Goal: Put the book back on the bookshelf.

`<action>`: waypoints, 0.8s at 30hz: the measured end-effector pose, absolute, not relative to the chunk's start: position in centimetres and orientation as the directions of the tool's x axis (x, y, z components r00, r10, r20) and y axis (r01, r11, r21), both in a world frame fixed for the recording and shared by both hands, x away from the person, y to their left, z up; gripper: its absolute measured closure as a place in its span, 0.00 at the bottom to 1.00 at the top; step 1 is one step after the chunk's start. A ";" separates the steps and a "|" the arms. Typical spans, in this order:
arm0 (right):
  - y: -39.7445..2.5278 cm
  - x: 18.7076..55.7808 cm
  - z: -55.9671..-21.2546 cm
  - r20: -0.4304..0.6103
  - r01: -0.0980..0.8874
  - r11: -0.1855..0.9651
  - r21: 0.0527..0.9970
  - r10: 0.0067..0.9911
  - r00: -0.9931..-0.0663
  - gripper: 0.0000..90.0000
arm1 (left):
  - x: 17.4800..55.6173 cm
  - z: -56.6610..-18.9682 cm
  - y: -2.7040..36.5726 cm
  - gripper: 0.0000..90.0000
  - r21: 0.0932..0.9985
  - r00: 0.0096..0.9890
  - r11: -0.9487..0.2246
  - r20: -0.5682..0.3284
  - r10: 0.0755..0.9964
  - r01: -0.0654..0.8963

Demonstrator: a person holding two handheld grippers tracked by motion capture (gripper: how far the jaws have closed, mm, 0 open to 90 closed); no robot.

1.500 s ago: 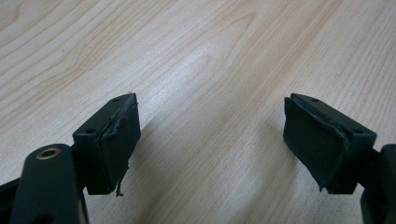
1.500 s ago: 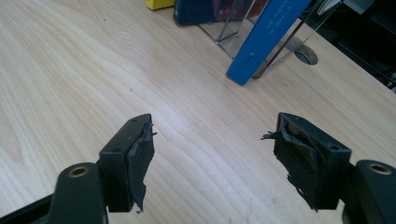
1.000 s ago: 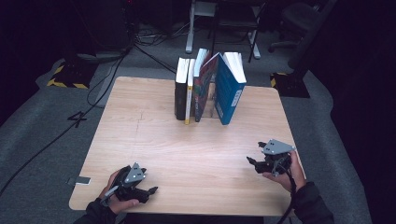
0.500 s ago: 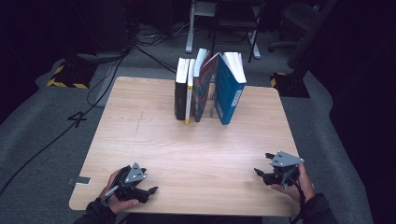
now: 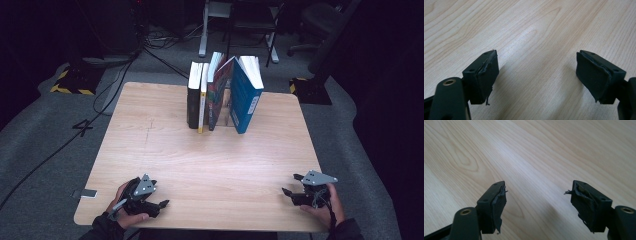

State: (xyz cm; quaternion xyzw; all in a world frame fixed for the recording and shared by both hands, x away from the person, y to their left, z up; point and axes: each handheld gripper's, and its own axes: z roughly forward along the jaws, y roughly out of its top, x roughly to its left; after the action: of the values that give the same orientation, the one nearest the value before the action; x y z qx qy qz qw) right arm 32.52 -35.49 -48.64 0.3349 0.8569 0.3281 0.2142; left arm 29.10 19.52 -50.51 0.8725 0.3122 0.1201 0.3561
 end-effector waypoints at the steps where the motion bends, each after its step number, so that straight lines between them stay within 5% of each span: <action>1: -35.8 32.4 -48.9 -0.138 0.440 0.552 0.708 0.720 -0.680 0.32 | 29.1 -50.5 19.5 0.21 0.697 0.776 -0.551 -0.013 0.630 0.459; 11: -37.6 31.5 -50.5 0.000 0.522 0.406 0.750 0.789 -0.614 0.30 | 29.1 -50.5 19.5 0.21 0.697 0.775 -0.550 -0.012 0.632 0.460; 24: -37.6 31.4 -50.5 -0.003 0.522 0.405 0.750 0.792 -0.610 0.30 | 29.2 -50.5 19.5 0.21 0.697 0.779 -0.554 -0.013 0.626 0.456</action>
State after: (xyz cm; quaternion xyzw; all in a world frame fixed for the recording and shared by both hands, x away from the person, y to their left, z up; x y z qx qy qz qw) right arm 31.44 -37.60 -50.48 0.4018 0.8179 0.3688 0.1830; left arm 29.21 19.50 -50.53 0.8733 0.3099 0.1193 0.3566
